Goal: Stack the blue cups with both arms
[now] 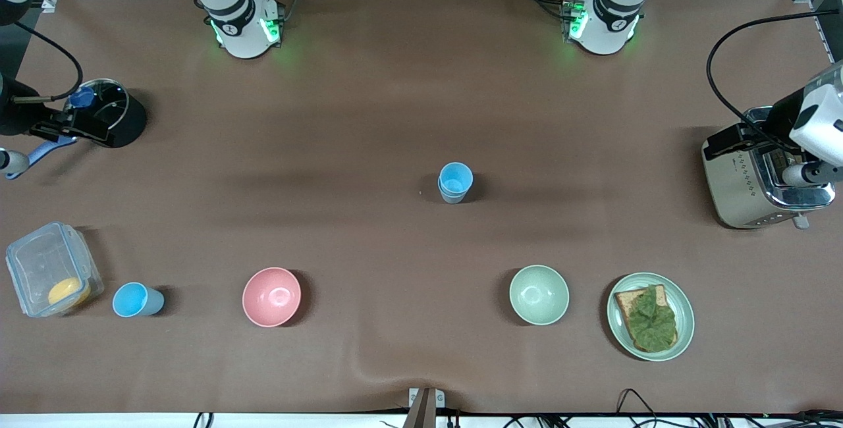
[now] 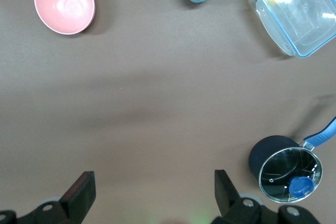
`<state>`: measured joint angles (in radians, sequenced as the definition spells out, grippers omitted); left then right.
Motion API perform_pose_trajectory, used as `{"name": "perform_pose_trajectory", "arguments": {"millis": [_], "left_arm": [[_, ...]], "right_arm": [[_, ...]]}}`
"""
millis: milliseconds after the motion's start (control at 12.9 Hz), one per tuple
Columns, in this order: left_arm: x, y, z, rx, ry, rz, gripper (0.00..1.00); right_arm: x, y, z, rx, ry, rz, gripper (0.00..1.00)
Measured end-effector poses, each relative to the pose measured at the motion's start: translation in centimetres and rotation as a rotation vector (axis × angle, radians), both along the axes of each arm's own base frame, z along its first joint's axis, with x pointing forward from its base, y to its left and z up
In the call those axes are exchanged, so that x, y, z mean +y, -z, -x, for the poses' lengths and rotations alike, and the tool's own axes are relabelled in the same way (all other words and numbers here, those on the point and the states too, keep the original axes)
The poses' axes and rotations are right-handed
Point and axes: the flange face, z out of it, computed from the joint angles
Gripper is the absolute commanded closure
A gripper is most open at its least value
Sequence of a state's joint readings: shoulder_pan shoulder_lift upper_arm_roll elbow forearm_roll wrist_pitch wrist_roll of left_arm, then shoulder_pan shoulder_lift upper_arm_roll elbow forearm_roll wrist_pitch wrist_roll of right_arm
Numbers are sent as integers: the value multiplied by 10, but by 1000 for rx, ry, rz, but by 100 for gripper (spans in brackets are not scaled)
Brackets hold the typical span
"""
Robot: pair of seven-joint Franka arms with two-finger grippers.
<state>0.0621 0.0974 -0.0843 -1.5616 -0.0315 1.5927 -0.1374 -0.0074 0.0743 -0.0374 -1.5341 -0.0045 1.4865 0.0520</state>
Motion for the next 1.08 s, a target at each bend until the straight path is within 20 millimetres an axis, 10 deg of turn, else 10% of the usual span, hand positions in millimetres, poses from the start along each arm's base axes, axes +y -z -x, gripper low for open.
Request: {"name": "perform_pose_trajectory", "arguments": {"millis": [1082], "left_arm": [[2,-11,-1,-18,14,-62,0]], "right_arm": [[-3,2,3,24,5,-1,0]]}}
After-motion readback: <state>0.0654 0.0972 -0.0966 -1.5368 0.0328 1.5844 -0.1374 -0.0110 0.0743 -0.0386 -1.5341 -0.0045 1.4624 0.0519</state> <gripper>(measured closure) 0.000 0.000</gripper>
